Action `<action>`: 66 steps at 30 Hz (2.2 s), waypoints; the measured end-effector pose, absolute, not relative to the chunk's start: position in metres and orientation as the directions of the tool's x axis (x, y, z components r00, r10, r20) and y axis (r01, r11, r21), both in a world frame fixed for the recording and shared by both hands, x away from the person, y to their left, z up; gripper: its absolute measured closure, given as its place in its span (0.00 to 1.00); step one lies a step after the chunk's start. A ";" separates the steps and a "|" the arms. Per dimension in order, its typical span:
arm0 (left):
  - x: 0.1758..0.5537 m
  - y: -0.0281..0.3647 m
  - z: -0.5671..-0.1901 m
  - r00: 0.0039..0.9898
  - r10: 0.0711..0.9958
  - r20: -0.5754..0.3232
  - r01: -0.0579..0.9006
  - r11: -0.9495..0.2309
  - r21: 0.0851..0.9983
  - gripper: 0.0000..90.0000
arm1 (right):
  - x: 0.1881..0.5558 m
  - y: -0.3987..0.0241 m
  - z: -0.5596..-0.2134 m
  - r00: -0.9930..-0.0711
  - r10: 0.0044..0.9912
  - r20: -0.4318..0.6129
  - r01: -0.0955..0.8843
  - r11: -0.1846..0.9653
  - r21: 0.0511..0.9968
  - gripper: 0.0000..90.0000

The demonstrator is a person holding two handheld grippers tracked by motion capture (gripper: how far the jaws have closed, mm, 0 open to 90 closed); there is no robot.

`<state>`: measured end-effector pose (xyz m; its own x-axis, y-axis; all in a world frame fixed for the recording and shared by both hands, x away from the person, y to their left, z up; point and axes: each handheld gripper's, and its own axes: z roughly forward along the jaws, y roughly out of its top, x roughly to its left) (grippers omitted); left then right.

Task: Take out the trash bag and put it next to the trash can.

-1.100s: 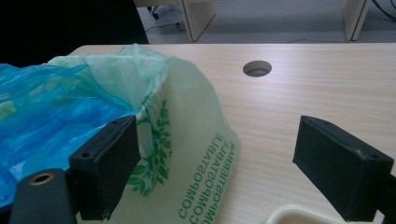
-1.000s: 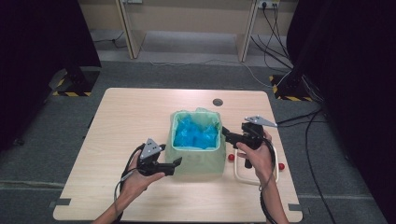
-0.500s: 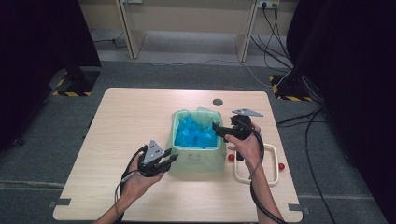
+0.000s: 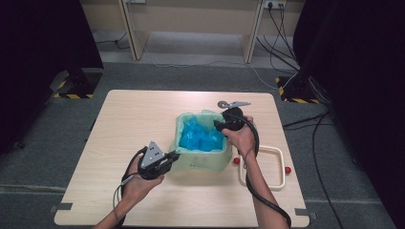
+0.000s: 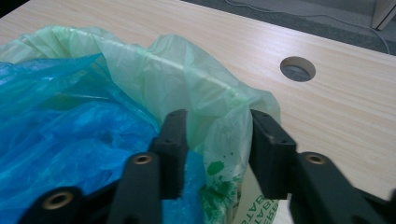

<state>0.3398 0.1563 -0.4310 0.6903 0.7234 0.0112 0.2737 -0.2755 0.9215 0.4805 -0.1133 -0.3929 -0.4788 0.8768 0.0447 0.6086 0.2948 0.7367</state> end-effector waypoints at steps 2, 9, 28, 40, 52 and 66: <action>0.340 0.156 -0.430 0.694 0.720 0.015 0.269 -0.278 0.922 0.95 | 0.482 -0.114 -0.392 -0.475 0.879 0.040 0.610 0.296 0.735 0.74; 0.341 0.156 -0.430 0.697 0.717 0.002 0.270 -0.265 0.926 0.95 | 0.483 -0.120 -0.390 -0.496 0.868 -0.007 0.588 0.342 0.733 0.85; 0.342 0.157 -0.420 0.703 0.711 -0.009 0.241 -0.226 0.944 0.98 | 0.481 -0.131 -0.382 -0.466 0.885 0.011 0.555 0.283 0.782 0.98; 0.342 0.165 -0.401 0.701 0.712 -0.036 0.217 -0.165 0.962 0.99 | 0.476 -0.131 -0.359 -0.487 0.870 0.077 0.510 0.212 0.834 1.00; 0.341 0.178 -0.378 0.700 0.712 -0.058 0.211 -0.129 0.969 0.99 | 0.475 -0.133 -0.340 -0.501 0.851 0.159 0.496 0.131 0.858 1.00; 0.340 0.205 -0.354 0.694 0.715 -0.083 0.239 -0.120 0.963 0.99 | 0.475 -0.111 -0.307 -0.550 0.820 0.159 0.446 0.127 0.886 1.00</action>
